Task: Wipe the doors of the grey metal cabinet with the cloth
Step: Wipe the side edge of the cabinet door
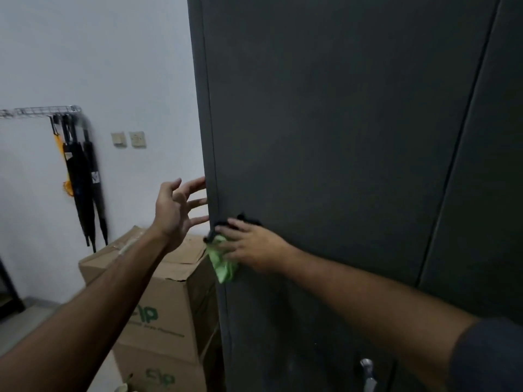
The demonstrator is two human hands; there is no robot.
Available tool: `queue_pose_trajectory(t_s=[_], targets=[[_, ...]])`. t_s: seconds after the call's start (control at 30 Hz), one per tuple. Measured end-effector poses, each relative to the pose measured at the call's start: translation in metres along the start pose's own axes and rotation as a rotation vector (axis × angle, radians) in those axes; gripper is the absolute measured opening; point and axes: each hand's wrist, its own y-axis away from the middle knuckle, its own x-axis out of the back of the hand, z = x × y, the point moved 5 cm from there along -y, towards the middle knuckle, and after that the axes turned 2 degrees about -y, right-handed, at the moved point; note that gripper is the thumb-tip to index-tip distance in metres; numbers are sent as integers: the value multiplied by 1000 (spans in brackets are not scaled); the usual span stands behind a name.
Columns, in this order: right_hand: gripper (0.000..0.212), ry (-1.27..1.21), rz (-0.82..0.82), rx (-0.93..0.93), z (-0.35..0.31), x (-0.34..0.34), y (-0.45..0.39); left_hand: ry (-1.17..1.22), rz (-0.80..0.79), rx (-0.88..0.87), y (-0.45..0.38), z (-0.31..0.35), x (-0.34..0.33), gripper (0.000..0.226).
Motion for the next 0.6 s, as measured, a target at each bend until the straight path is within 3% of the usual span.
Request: queue_pose_trajectory(t_s=[0.1,0.17,0.27,0.33,0.43,0.5,0.6], targets=[[53,-71,222,-260,42,25,-12,10,18,-25,-7,5,4,69],[49,-101,314,-342,27,18,-17,-8,24,-26,-12,6,7,69],[52,-70,168,-227,-49,-34,-29,3,19,-27,-16,-1,8,69],[36,-57,10,-31,-109,-75,-29,19,34,-49,-11,-9,6,68],[29,-18,-101,113,-136,-97,-27,17,37,-89,-7,-14,-1,66],[34,-38,26,19,-105,-77,-29,44,44,-109,-6,-14,-6,66],[47,-88,269,-291,-44,-38,-37,42,79,-134,-5,-17,-11,63]])
